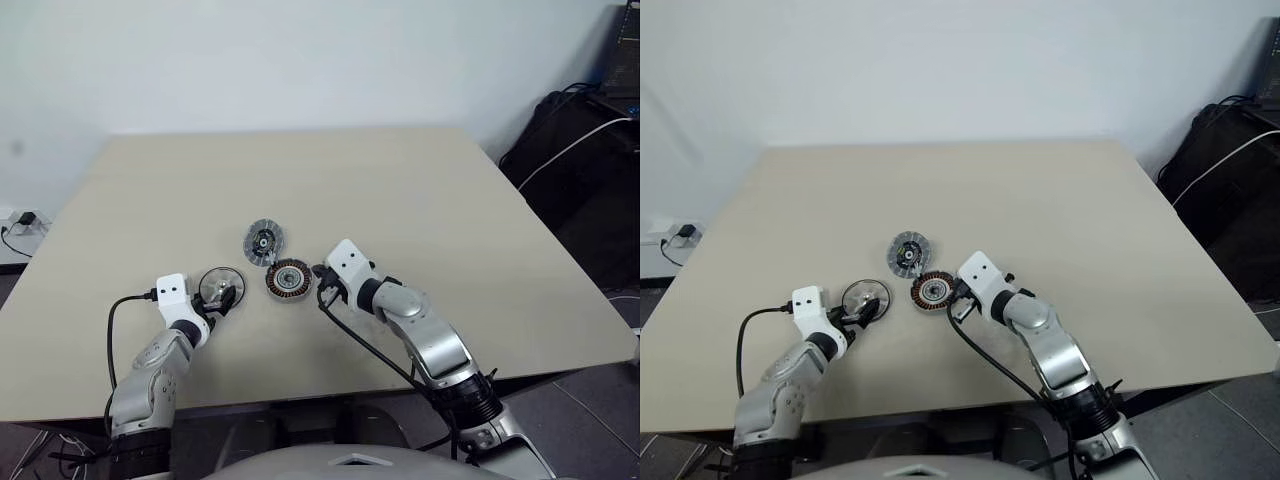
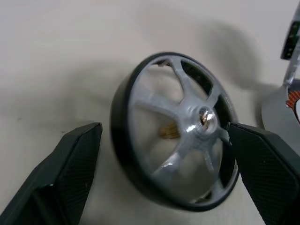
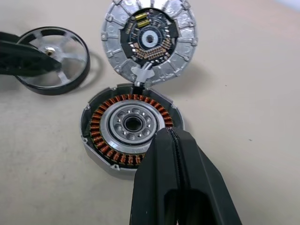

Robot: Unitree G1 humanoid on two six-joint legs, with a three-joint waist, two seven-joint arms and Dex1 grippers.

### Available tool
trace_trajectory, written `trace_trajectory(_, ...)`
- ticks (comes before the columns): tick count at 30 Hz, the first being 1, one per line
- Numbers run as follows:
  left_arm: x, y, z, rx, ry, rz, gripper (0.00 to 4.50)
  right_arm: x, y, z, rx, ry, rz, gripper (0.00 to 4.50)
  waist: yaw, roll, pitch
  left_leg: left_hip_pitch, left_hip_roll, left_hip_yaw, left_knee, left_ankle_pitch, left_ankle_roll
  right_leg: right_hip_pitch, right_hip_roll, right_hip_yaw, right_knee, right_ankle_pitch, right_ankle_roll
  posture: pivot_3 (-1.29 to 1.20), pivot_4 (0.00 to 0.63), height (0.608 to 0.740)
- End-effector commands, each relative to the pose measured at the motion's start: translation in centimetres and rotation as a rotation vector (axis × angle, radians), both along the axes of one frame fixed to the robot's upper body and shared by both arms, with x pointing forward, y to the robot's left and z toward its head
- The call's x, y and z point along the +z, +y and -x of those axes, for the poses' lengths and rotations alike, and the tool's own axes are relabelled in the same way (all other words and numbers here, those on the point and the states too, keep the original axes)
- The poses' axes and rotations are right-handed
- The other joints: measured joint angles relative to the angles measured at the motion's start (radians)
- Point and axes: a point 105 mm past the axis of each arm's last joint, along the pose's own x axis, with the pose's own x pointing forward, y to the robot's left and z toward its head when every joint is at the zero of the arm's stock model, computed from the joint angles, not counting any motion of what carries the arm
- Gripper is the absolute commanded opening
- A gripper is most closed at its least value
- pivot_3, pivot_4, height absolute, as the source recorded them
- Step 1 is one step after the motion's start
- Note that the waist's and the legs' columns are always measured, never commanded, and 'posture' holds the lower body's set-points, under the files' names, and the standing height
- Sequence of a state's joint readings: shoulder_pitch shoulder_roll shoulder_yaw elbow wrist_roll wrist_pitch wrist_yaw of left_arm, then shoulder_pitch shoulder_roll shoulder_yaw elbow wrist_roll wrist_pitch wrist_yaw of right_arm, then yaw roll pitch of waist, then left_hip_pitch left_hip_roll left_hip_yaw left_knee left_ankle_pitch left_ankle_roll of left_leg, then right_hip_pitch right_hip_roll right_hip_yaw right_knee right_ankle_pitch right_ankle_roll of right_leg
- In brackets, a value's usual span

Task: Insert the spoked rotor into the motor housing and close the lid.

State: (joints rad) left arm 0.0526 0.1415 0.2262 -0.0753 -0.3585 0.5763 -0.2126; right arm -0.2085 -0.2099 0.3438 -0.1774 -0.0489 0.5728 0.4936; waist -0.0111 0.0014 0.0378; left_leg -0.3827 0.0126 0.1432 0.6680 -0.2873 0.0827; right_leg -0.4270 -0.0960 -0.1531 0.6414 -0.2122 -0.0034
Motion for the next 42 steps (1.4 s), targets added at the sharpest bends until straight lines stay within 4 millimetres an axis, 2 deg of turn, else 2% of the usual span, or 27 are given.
trace_trajectory(1, 0.6, -0.4, -1.0, 0.012, -0.013, 0.051, 4.50, 1.8, -0.2, -0.2, -0.027, -0.051, -0.045, 0.02, 0.000, 0.000, 0.000, 0.000, 0.000, 0.000, 0.000, 0.000, 0.000, 0.000, 0.000, 0.000, 0.000, 0.000, 0.000, 0.00, 0.000, 0.740)
trace_trajectory(9, 1.3, -1.9, -0.8, 0.041, -0.008, 0.282, 4.50, 1.7, -0.2, 0.0, -0.040, -0.045, -0.050, 0.02, 0.000, -0.002, -0.001, 0.000, 0.000, 0.000, 0.000, 0.000, 0.000, 0.001, 0.000, 0.000, 0.000, 0.000, 0.000, 0.00, 0.000, 0.740)
trace_trajectory(17, -0.2, -3.9, 2.1, 0.165, 0.094, 0.618, 4.50, 1.4, -0.3, 0.0, -0.041, -0.030, -0.044, 0.02, 0.000, -0.004, -0.003, 0.000, 0.000, -0.001, 0.001, 0.000, 0.001, 0.001, 0.000, 0.000, -0.001, 0.000, 0.001, 0.00, 0.000, 0.740)
trace_trajectory(21, -0.8, -4.9, 2.8, 0.204, 0.126, 0.717, 4.50, 1.3, -0.1, 0.0, -0.030, -0.027, -0.039, 0.02, 0.000, -0.004, -0.003, 0.002, 0.000, -0.002, 0.002, -0.001, 0.001, 0.000, 0.000, 0.000, -0.001, 0.000, 0.000, 0.00, 0.000, 0.740)
trace_trajectory(24, -0.9, -5.0, 2.8, 0.226, 0.127, 0.759, 3.95, 1.4, -0.1, -0.1, -0.025, -0.028, -0.035, 0.00, 0.000, -0.004, -0.003, 0.002, 0.000, -0.002, 0.003, -0.001, 0.002, 0.001, 0.000, 0.000, -0.001, -0.001, -0.001, 0.00, 0.000, 0.740)
trace_trajectory(32, -1.3, -5.1, 2.3, 0.262, 0.133, 0.807, 1.26, 1.4, -0.2, -0.1, -0.025, -0.026, -0.026, 0.00, 0.003, -0.004, -0.003, 0.001, -0.001, -0.002, 0.008, -0.003, 0.004, 0.002, -0.001, 0.000, -0.001, -0.001, -0.001, 0.00, 0.000, 0.740)
trace_trajectory(35, -1.5, -5.1, 2.3, 0.272, 0.144, 0.806, 0.53, 1.4, -0.3, -0.1, -0.028, -0.024, -0.025, 0.00, 0.003, -0.002, -0.006, 0.001, -0.001, -0.002, 0.010, -0.003, 0.005, 0.003, -0.001, 0.000, -0.001, -0.001, -0.001, 0.00, 0.000, 0.740)
trace_trajectory(36, -1.6, -4.9, 2.4, 0.285, 0.143, 0.804, 0.40, 1.4, -0.3, 0.0, -0.030, -0.024, -0.025, 0.00, 0.003, -0.002, -0.006, 0.001, -0.001, -0.002, 0.011, -0.003, 0.005, 0.003, -0.001, 0.000, 0.000, 0.000, -0.001, 0.00, 0.000, 0.740)
trace_trajectory(39, -0.9, -3.5, 2.2, 0.333, 0.049, 0.785, 0.40, 1.4, -0.4, 0.0, -0.033, -0.024, -0.025, 0.00, 0.001, -0.002, -0.006, 0.001, 0.000, -0.003, 0.013, -0.005, 0.009, 0.003, -0.001, 0.000, 0.001, 0.000, 0.000, 0.00, 0.000, 0.740)
trace_trajectory(42, 1.8, -1.6, 1.8, 0.383, -0.169, 0.830, 0.40, 1.6, -0.8, 0.1, -0.043, -0.025, -0.031, 0.00, -0.005, -0.004, -0.005, 0.001, 0.000, -0.003, 0.013, -0.005, 0.008, 0.002, -0.001, 0.000, 0.001, 0.000, 0.000, 0.00, 0.000, 0.740)
